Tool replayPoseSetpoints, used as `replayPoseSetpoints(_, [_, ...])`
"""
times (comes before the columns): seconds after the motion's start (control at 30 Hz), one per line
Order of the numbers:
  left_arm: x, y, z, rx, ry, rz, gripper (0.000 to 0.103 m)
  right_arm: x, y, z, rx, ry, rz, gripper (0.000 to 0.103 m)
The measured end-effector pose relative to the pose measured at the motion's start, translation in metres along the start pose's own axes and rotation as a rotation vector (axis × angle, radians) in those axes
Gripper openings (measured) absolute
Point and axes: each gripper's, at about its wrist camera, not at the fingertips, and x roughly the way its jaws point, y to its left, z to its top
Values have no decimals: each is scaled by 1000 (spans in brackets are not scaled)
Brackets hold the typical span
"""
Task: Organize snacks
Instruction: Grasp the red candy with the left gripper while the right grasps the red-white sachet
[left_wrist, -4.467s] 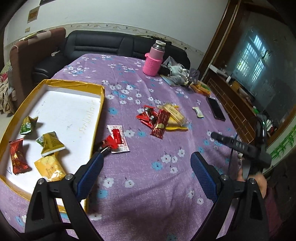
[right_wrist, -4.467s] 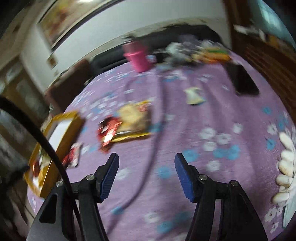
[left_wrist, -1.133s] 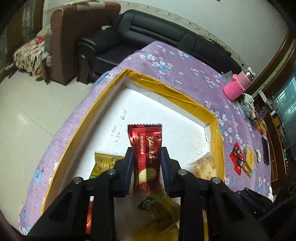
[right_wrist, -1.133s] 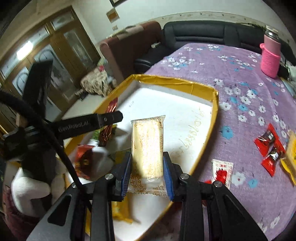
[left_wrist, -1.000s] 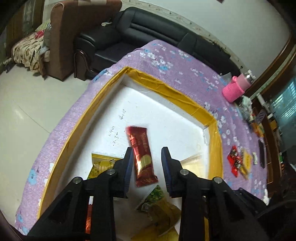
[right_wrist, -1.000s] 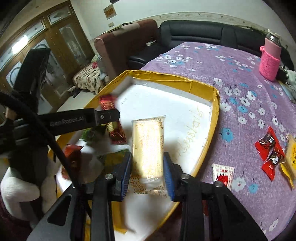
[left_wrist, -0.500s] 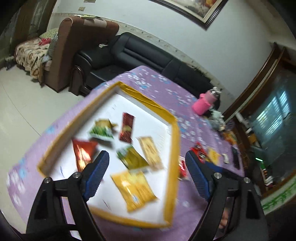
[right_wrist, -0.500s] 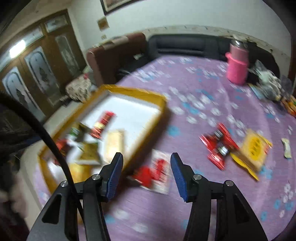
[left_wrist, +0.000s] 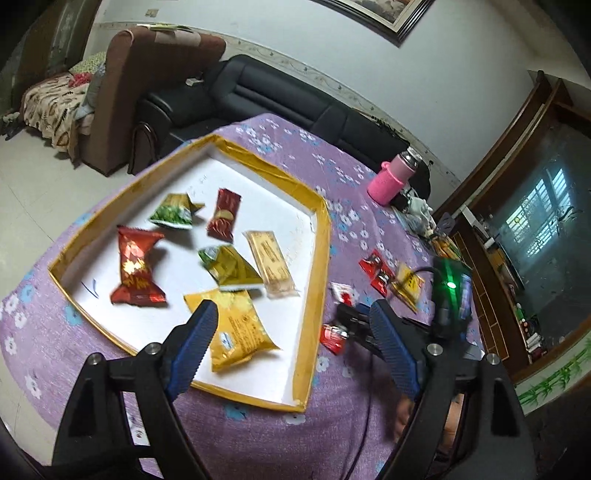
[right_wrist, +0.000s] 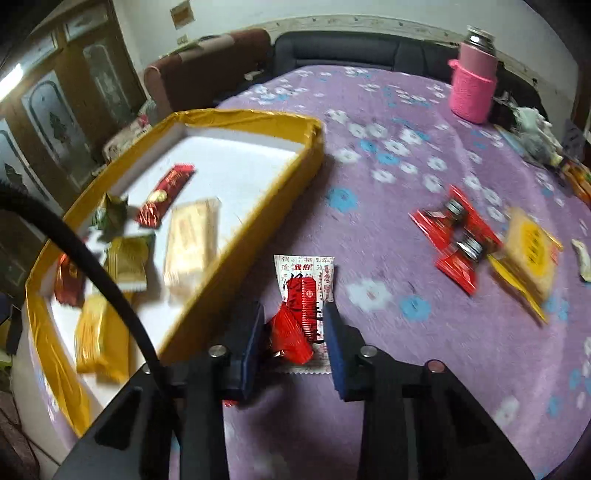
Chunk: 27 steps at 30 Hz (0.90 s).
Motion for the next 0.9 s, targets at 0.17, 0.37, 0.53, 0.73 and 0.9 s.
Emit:
replayPoseSetpoints(0.17, [-3, -9, -10, 38, 9, -42, 84, -31, -43, -31, 69, 14, -58, 28])
replayPoseSetpoints(0.37, [8, -33, -21, 108, 57, -65, 84, -61, -88, -62, 154, 5, -32, 42])
replayPoseSetpoints(0.53, [11, -61, -36, 201, 69, -37, 84, -54, -93, -49, 215, -10, 16, 46])
replayPoseSetpoints(0.73, [23, -88, -51, 324, 128, -8, 84, -35, -75, -48, 137, -11, -129, 23])
replayPoseSetpoints(0.9, [52, -113, -66, 474, 196, 25, 84, -58, -105, -63, 205, -45, -74, 5])
